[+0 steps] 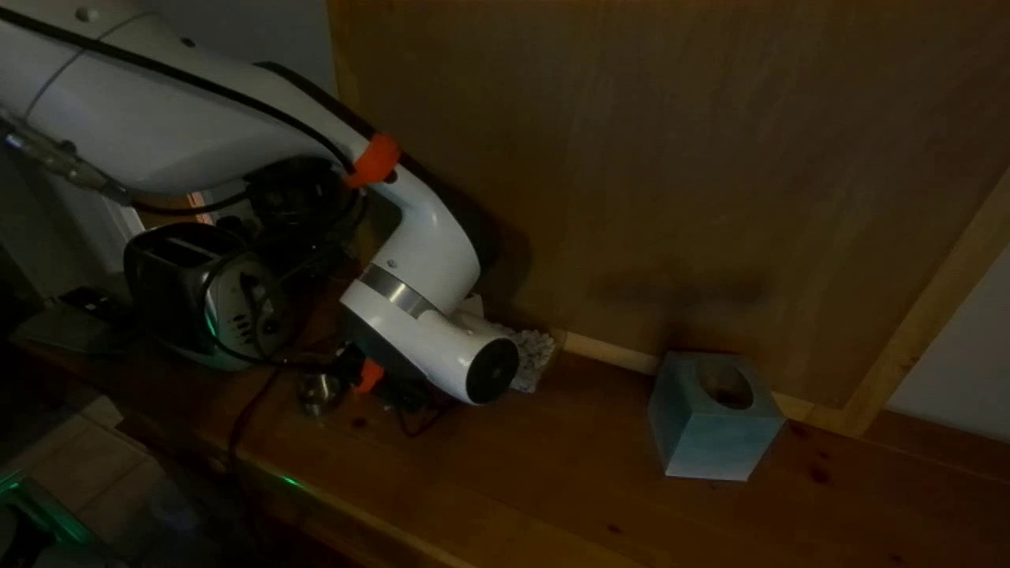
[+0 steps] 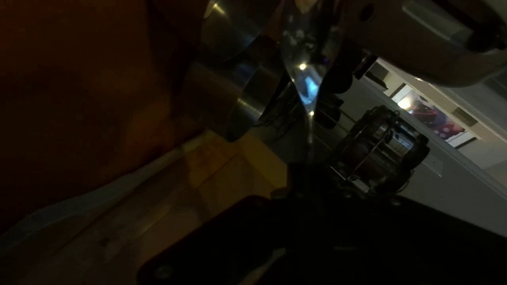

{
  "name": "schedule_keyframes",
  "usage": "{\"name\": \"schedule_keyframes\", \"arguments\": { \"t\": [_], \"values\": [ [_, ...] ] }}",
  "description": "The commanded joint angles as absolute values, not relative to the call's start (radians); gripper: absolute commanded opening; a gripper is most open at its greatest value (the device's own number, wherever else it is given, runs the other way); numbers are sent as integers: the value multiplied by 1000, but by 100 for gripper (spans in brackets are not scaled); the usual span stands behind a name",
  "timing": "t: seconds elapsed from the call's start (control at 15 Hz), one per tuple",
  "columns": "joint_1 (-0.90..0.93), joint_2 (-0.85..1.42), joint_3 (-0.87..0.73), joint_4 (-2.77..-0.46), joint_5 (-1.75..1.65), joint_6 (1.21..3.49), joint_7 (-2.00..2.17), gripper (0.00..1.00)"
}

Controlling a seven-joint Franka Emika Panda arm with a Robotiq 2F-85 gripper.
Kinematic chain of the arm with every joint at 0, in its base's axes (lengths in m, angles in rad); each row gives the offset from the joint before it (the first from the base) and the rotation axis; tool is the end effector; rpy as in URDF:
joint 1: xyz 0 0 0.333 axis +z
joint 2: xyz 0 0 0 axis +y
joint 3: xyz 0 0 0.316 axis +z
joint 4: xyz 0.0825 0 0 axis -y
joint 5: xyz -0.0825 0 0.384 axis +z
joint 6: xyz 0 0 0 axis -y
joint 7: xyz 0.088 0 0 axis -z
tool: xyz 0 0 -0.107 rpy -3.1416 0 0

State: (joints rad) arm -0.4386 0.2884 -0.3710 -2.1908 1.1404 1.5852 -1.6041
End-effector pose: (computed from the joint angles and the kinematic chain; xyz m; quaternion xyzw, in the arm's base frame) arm 0.4079 -0.2887 0.2623 -0.8230 -0.0759 -0.2905 0.4822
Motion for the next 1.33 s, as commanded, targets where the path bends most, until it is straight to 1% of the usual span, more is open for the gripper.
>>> {"name": "schedule_keyframes", "arguments": {
  "t": [0.0,0.27,0.47,0.67,0.87,1.0,1.07,1.13,1.2,1.27],
  "values": [
    [-384,171,-369,-2271,1141,1758,-1611,2],
    [-352,110,-352,-2307,1122,1847,-1608,2],
    [-346,86,-345,-2320,1113,1842,-1611,2],
    [-396,129,-368,-2259,1123,1594,-1639,2],
    [-426,165,-389,-2232,1142,1470,-1649,2],
    [-434,171,-396,-2232,1147,1457,-1651,2],
    [-424,163,-394,-2250,1156,1524,-1660,2],
    [-425,166,-393,-2252,1152,1522,-1664,2],
    [-416,158,-390,-2273,1179,1593,-1674,2],
    [-418,168,-388,-2265,1175,1572,-1666,2]
  ]
}}
